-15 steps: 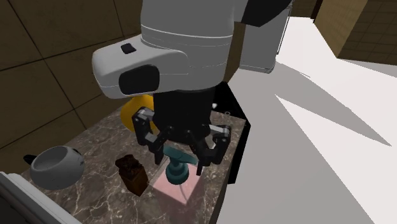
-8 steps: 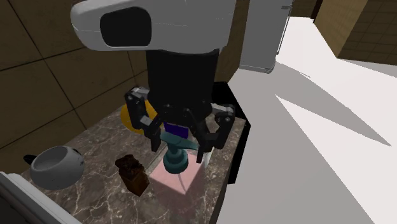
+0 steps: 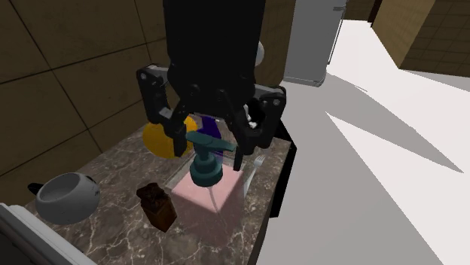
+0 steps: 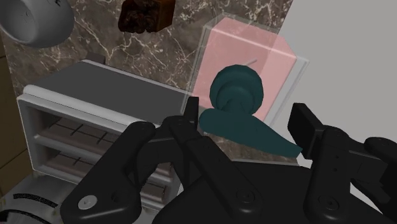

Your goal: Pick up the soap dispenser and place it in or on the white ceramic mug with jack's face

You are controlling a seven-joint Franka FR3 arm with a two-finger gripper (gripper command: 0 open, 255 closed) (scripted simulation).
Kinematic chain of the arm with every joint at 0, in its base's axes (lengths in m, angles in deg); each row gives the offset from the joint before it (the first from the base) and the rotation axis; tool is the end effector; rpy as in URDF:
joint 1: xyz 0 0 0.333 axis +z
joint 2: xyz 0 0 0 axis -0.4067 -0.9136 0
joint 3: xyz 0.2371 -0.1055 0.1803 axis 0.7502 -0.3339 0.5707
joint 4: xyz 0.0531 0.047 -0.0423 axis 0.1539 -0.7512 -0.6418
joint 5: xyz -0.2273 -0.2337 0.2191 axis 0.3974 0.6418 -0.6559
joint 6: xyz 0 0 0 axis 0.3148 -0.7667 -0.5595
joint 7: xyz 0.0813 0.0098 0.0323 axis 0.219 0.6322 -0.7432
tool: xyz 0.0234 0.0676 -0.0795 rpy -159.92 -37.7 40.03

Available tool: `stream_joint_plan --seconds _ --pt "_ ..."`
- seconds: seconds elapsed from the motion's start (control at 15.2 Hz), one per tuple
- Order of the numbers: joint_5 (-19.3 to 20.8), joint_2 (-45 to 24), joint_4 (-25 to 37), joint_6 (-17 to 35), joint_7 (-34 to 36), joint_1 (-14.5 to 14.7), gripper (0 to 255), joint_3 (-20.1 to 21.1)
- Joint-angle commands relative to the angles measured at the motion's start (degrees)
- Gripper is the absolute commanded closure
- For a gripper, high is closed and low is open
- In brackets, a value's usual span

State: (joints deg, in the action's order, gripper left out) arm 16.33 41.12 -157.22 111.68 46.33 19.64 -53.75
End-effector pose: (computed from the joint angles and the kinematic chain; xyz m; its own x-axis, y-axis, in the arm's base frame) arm 0.6356 -0.0809 0.5434 0.9436 -0.3254 0.0607 -0.3301 -0.9386 0.1006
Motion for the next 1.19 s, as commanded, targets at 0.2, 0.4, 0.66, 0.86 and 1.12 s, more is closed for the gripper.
stream_joint_plan --seconds 0.2,0.4,0.66,0.86,1.12 --pt "-0.10 -0.57 4.71 -4.11 -0.54 -0.07 255 -0.05" --pt "-0.35 0.56 4.11 -4.39 -2.97 -1.59 255 -0.91" --pt "-0.87 2.26 3.04 -4.51 -7.89 -4.62 255 -2.74" --pt "-1.29 2.90 3.11 -4.85 -11.67 -6.93 255 -4.18" --pt "-2.00 2.90 4.38 -5.66 -16.84 -10.06 255 -6.15"
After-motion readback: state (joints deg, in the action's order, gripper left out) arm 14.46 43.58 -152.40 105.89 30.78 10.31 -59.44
